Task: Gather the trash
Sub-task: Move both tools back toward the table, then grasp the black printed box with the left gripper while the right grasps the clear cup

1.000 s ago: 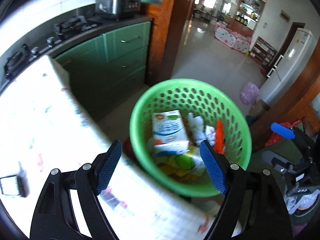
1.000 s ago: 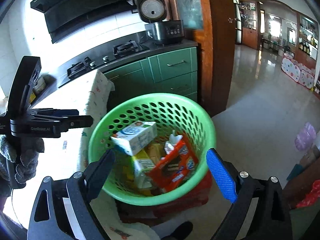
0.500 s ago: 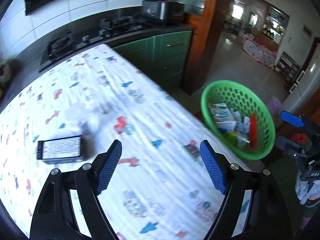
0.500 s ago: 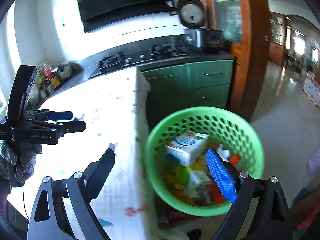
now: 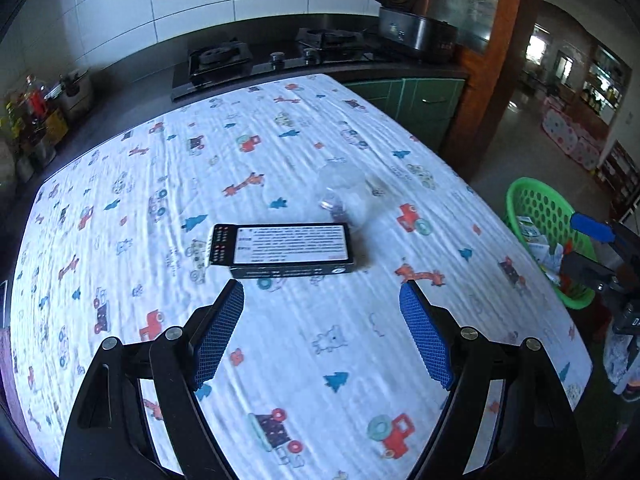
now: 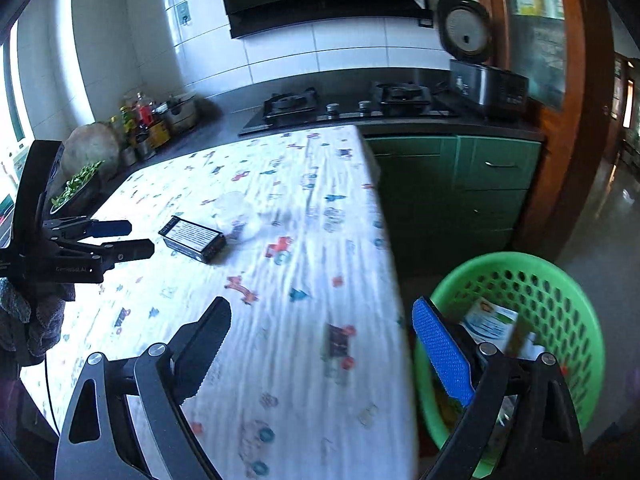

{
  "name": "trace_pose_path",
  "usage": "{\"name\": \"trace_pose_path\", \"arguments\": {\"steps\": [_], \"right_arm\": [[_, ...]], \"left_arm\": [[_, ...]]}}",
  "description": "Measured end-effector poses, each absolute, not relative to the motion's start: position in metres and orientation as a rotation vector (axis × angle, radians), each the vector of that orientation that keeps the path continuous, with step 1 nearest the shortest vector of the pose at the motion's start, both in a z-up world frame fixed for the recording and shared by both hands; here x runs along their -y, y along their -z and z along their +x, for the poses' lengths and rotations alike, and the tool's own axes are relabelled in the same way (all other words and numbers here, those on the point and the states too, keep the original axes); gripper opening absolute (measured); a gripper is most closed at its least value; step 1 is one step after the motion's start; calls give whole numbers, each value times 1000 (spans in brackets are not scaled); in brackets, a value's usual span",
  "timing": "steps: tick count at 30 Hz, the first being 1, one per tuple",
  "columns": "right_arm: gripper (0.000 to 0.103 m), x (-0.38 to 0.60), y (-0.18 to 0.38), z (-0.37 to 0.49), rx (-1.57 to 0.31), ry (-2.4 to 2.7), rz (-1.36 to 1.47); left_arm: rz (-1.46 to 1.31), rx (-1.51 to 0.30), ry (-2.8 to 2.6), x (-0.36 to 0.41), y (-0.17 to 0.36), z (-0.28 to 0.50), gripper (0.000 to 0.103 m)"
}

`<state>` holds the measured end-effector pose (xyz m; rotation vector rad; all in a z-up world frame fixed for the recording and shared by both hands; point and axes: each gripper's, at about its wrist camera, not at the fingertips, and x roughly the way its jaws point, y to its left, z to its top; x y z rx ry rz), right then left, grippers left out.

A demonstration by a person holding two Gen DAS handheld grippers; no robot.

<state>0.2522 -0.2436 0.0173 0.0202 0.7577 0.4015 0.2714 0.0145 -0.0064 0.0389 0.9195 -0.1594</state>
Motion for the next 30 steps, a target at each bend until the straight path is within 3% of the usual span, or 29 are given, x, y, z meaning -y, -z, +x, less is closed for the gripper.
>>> {"name": "trace_pose_path", "arguments": {"steps": [30], "right_arm": [[80,77,30,391,-850,-531,-76]], "left_arm": [[-69,-1002,84,-91,49,279,79]]}}
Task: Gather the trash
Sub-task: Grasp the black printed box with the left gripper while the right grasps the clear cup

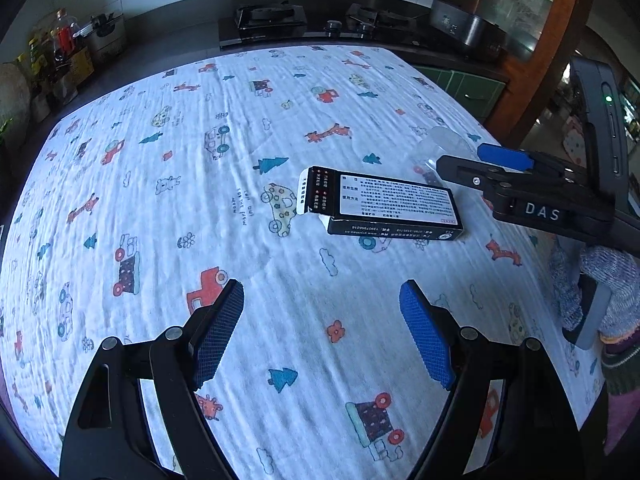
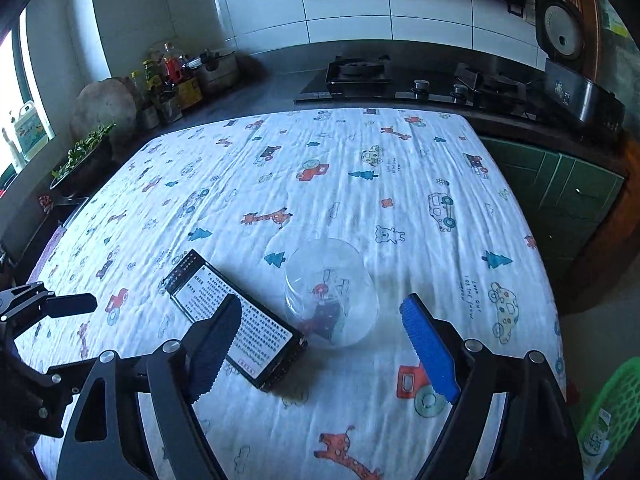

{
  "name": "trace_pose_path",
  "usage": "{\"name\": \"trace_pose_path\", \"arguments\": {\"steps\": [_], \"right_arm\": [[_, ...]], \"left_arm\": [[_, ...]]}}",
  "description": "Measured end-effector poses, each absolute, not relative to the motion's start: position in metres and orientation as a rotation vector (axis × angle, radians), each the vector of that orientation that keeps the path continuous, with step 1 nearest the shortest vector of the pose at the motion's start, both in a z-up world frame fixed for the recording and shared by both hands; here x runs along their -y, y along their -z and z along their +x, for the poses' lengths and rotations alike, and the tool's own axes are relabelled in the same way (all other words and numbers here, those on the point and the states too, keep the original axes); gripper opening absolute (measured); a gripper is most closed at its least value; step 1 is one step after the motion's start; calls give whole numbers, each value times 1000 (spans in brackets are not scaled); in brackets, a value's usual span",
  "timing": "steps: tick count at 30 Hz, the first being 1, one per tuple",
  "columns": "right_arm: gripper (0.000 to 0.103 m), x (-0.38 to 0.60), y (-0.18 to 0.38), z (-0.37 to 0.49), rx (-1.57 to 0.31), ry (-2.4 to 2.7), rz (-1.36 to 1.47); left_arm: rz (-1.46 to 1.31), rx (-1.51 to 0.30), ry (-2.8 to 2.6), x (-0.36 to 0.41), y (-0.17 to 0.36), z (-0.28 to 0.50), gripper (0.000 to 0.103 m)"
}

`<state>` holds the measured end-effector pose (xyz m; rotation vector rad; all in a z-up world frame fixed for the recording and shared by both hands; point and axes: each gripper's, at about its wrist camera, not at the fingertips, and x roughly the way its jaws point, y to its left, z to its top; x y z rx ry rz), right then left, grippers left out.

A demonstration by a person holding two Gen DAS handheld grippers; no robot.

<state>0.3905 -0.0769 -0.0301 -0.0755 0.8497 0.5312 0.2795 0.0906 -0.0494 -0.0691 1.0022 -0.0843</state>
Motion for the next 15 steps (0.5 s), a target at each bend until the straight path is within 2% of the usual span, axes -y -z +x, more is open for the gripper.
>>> {"name": "trace_pose_path", "arguments": {"steps": [5,8,9,15], "right_arm": [[74,71,40,405,-872,-513,-88],[64,72,44,411,-890,-513,-68],[56,73,45,411,-895,-512,-62],[54,87,37,404,-870,-505,-40]], "left_arm": [[-87,-1007,87,-92,51,284,79],[-92,-1007,90,-90,51,285,79],[-95,-1007,92,-89,52,287,79],[-130,-1022,94,-81,52,293,79]]}}
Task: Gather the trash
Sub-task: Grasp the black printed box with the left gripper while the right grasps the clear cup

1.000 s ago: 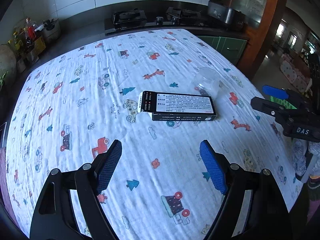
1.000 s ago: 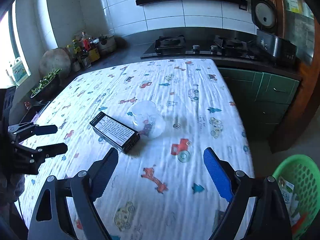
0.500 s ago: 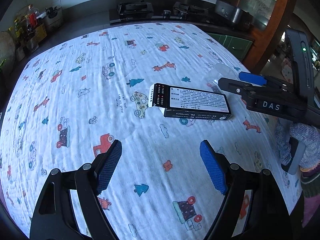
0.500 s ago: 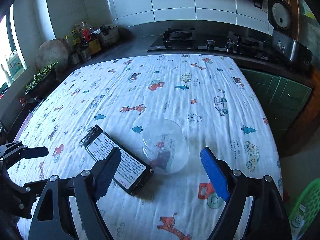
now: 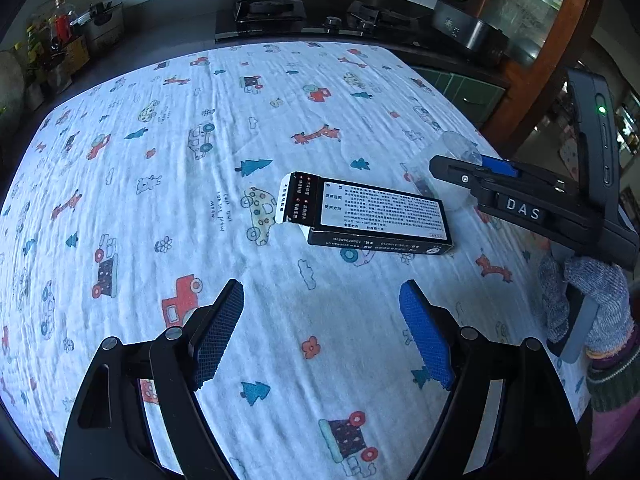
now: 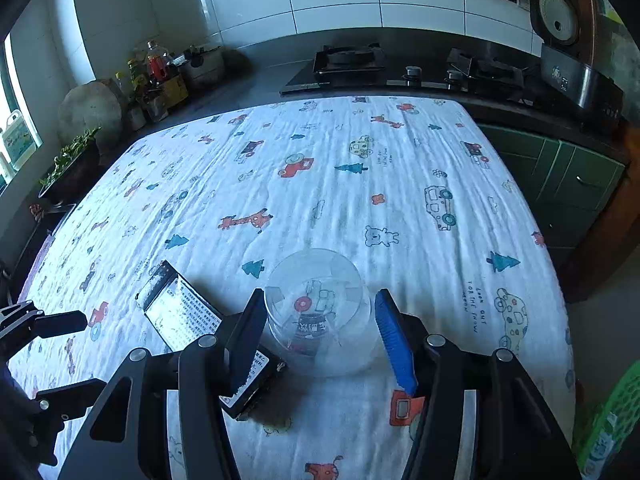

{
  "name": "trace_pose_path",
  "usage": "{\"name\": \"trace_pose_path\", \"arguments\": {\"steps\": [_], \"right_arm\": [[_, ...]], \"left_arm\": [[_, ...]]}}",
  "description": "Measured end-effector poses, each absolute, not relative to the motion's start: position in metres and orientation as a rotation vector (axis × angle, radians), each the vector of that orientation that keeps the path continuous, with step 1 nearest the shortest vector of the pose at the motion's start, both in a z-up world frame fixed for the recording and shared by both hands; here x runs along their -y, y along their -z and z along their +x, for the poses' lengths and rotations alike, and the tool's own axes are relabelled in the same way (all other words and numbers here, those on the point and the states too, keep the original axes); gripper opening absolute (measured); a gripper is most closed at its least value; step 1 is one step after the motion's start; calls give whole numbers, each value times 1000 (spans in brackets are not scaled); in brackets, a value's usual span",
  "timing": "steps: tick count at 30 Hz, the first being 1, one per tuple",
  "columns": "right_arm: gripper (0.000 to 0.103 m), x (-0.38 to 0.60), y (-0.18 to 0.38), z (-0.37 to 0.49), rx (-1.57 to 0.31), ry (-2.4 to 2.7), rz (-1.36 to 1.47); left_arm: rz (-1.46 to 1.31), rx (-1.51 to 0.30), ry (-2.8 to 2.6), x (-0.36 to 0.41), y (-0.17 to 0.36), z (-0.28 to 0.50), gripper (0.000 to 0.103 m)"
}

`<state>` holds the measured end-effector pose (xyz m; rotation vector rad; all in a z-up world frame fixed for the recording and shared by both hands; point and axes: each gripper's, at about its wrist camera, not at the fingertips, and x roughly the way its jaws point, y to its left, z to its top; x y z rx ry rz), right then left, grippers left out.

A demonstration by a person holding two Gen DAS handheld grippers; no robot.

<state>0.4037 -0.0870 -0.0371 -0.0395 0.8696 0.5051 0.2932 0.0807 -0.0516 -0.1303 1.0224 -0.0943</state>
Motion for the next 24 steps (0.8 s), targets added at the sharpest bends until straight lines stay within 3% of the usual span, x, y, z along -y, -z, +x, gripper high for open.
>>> {"name": "trace_pose_path", "arguments": {"steps": [24], "right_arm": [[54,200,6,326,-768,-486,-50]], "left_arm": [[-592,-1149,-249,-60,76,362,79]]}}
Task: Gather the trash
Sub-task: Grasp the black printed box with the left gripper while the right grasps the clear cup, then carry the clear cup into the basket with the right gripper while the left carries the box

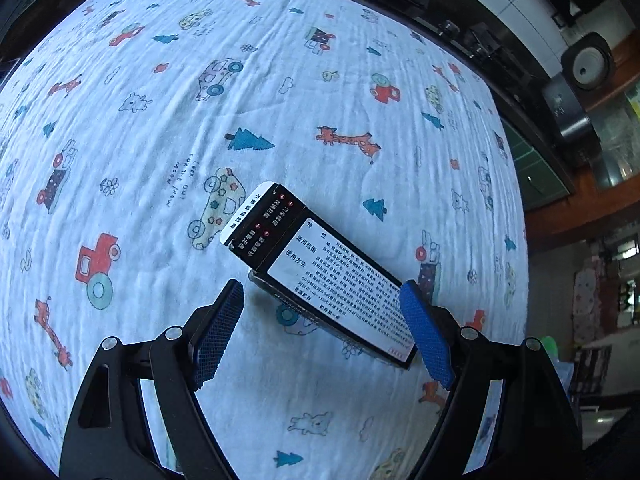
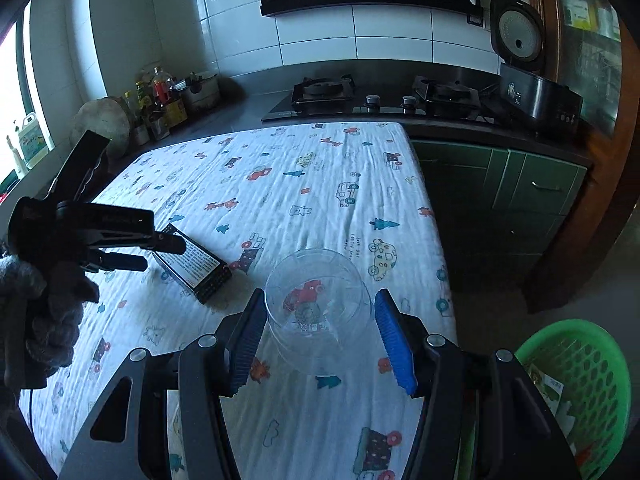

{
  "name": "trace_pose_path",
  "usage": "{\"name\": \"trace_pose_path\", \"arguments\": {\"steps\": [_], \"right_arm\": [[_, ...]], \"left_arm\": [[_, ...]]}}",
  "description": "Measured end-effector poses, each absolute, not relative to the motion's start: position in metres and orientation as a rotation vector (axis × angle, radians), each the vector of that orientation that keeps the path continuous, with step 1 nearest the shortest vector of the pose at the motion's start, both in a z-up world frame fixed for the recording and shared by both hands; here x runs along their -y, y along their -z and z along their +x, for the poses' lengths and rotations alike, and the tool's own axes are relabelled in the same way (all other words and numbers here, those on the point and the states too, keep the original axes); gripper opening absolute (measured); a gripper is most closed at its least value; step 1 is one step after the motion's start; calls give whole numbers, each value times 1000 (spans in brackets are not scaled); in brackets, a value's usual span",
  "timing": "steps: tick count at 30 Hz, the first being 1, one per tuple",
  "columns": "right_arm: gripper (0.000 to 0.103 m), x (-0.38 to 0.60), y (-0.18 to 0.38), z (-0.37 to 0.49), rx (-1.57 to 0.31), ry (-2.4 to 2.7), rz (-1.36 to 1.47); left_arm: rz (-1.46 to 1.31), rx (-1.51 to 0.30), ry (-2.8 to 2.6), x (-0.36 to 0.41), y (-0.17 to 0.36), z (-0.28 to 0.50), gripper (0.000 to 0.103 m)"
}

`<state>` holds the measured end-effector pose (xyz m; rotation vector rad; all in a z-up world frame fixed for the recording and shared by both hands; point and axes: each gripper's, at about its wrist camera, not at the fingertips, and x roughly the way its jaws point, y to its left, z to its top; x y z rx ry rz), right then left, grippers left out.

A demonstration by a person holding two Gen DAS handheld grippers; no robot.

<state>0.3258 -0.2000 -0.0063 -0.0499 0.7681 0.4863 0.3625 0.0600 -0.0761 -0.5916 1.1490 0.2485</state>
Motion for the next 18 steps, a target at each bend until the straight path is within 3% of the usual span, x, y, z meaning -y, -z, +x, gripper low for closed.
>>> {"name": "trace_pose_path", "arguments": {"steps": [11,18], "right_arm": [[54,226,11,317,-763,-491,-36],[54,235,14,310,-771,-482,-23]], "left_arm": [[-595,-1150,-444,-38,83,379,79],[-502,-1172,-481,-31,83,383,69]]}}
